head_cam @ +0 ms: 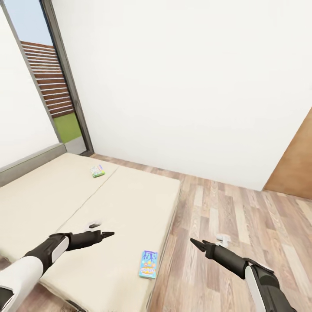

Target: Put all the toys in the child's room - the three board games (two on the bed and one on the table), the two jigsaw puzzles on the table, and the tennis ball on the table - inside the toy box on the table in the child's room.

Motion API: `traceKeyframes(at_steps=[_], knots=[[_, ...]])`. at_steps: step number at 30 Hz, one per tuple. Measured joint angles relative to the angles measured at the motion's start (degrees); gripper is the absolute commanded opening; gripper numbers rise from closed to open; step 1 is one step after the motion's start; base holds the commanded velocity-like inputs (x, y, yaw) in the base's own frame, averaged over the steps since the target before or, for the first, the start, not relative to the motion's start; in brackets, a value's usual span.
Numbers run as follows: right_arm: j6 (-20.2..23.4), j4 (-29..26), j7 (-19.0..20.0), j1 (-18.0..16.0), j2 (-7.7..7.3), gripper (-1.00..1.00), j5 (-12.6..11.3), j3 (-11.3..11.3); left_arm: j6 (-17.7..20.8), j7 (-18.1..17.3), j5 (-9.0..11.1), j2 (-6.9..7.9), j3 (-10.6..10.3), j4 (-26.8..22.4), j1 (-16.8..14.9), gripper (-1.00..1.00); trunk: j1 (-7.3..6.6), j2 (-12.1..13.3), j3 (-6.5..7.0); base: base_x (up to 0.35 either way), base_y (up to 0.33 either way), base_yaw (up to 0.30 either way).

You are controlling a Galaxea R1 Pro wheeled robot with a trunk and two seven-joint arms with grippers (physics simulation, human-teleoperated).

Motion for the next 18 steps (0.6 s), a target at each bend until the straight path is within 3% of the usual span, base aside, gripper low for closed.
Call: traceKeyframes(at_steps=[9, 18], knots=[[0.00, 0.01, 0.00, 0.00, -0.03, 1.00, 0.00, -0.03, 0.00, 0.00, 0.00, 0.00, -0.02, 0.00, 0.03, 1.00, 0.00, 0.00, 0.00, 0.000, -0.017, 0.292], [0.00, 0.00, 0.00, 0.00, -0.07, 1.00, 0.01, -0.06, 0.00, 0.01, 0.00, -0.05, -0.03, 0.00, 0.03, 1.00, 0.00, 0.00, 0.00, 0.000, -0.111, 0.293]])
